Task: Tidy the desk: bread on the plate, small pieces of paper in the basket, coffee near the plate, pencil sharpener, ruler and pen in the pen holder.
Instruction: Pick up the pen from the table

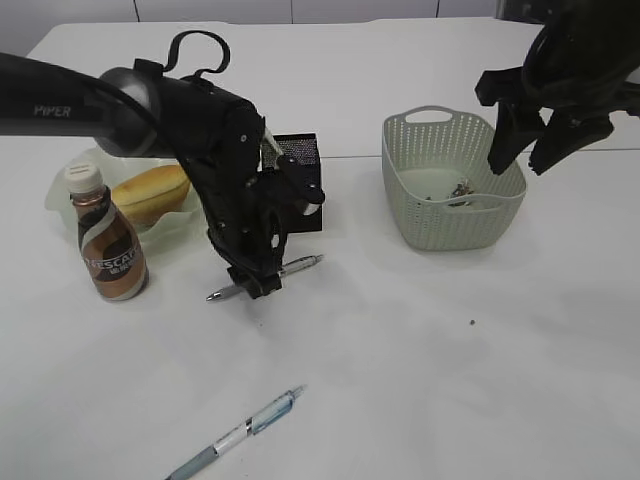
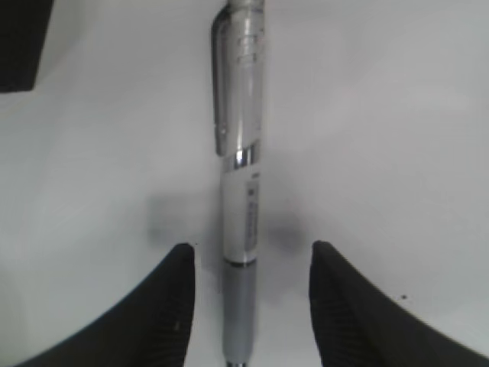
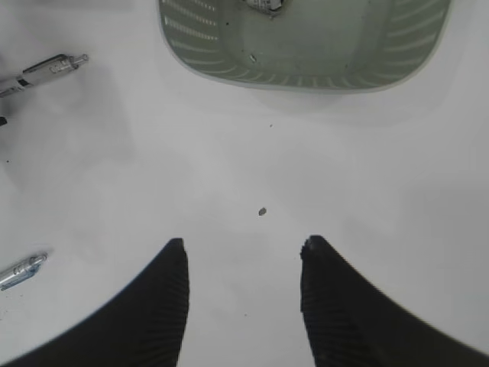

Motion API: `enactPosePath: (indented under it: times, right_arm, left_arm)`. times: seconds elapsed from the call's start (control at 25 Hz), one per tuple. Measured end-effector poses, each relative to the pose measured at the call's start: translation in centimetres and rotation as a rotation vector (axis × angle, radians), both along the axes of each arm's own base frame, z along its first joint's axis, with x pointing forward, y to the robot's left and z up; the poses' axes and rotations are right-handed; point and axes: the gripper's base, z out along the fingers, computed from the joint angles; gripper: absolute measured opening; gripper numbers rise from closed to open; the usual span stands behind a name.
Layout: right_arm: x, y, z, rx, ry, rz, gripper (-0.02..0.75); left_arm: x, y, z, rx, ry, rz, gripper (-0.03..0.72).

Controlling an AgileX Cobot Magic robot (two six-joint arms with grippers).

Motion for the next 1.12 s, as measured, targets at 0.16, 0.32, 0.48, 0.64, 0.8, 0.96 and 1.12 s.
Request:
enactPosePath:
  times: [0.16, 0.32, 0.48, 0.64, 0.8, 0.96, 1.12]
  right_arm:
    - [0.0, 0.0, 0.0, 0.0, 0.0, 0.0, 0.354]
    - [0.0, 0.0, 0.0, 0.002, 0.0, 0.0, 0.354]
    - [0.0, 0.0, 0.0, 0.001, -0.001, 0.004, 0.354]
    - [0.0, 0.0, 0.0, 0.0, -0.002, 0.009, 0.354]
    - [0.0, 0.0, 0.0, 0.0, -0.002, 0.009, 0.354]
    - [0.0, 0.0, 0.0, -0.001, -0.003, 0.013, 0.354]
    - [0.0, 0.0, 0.0, -0.002, -0.003, 0.014, 0.354]
  left_arm:
    - [0.6, 1.0, 0.0, -0.006, 0.004, 0.029, 0.36]
    - [0.7, 1.2, 0.0, -0.032, 0.021, 0.03, 0.36]
    - [0.6, 1.0, 0.0, -0.059, 0.038, 0.017, 0.354]
    - [0.6, 0.9, 0.0, -0.063, 0.028, 0.01, 0.35]
    - [0.8, 0.8, 0.0, -0.077, 0.013, 0.01, 0.345]
    - [0.9, 0.7, 0.1, -0.089, -0.005, 0.011, 0.343]
    - [1.0, 0.6, 0.1, -0.1, -0.011, 0.013, 0.343]
